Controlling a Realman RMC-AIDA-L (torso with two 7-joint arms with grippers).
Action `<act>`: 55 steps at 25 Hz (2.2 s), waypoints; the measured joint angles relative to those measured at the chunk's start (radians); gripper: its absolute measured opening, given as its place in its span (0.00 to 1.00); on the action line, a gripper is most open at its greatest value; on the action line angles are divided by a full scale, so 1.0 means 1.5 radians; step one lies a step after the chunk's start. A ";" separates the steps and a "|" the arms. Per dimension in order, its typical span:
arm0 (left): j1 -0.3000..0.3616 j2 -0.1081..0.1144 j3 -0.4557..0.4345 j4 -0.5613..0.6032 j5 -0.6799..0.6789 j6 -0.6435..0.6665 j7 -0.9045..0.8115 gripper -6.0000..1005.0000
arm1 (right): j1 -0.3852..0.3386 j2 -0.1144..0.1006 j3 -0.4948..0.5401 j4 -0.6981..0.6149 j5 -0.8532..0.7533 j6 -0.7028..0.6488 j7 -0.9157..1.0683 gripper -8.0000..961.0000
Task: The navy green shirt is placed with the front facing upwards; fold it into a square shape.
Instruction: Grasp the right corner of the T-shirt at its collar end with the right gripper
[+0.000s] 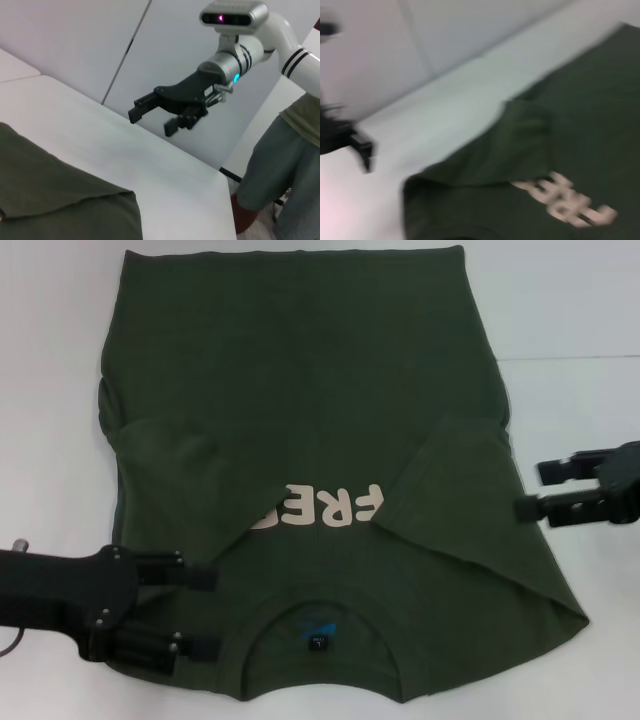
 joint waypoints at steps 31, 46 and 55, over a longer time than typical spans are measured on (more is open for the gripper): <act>-0.026 -0.015 -0.007 -0.023 -0.015 -0.055 0.019 0.95 | 0.132 -0.083 0.059 0.314 -0.366 0.074 0.391 0.86; -0.028 -0.014 -0.009 -0.025 -0.015 -0.066 0.020 0.95 | 0.145 -0.077 0.069 0.364 -0.354 0.109 0.386 0.85; -0.026 -0.012 -0.015 -0.026 -0.015 -0.066 0.022 0.95 | 0.150 -0.076 0.069 0.379 -0.343 0.118 0.385 0.84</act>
